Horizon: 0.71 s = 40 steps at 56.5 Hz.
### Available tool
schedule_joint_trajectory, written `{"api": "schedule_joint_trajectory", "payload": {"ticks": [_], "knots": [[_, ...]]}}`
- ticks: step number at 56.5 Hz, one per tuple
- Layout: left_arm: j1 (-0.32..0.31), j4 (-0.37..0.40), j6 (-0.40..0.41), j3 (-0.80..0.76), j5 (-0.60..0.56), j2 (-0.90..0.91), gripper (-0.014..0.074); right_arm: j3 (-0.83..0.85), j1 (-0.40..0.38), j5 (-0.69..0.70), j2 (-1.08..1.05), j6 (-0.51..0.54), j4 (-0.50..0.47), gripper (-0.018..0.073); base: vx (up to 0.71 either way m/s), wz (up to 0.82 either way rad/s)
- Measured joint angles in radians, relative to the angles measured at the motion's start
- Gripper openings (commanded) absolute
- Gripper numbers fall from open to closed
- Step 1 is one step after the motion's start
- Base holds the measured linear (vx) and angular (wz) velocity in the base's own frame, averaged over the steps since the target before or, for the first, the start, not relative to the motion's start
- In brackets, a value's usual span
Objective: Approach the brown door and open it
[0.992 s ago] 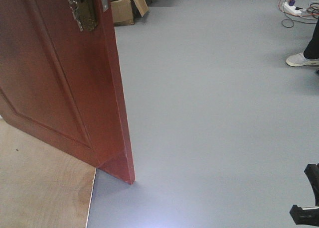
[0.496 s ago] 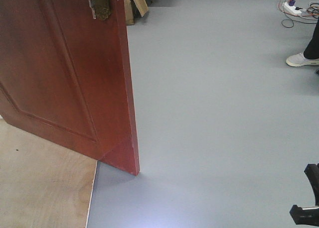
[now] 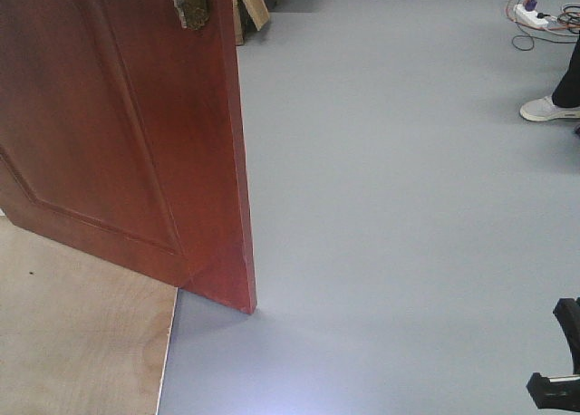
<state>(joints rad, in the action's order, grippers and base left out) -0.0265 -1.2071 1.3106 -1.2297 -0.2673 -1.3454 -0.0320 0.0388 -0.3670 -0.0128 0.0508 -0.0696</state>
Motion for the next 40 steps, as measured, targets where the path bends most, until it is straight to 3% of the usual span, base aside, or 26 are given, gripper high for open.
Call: {"api": "schedule_joint_trajectory", "payload": {"ticks": [40], "knots": [[0.000, 0.000, 0.000, 0.000, 0.000, 0.000, 0.0036, 0.000, 0.000, 0.000, 0.000, 0.000, 0.000, 0.0000, 0.01, 0.00]]}}
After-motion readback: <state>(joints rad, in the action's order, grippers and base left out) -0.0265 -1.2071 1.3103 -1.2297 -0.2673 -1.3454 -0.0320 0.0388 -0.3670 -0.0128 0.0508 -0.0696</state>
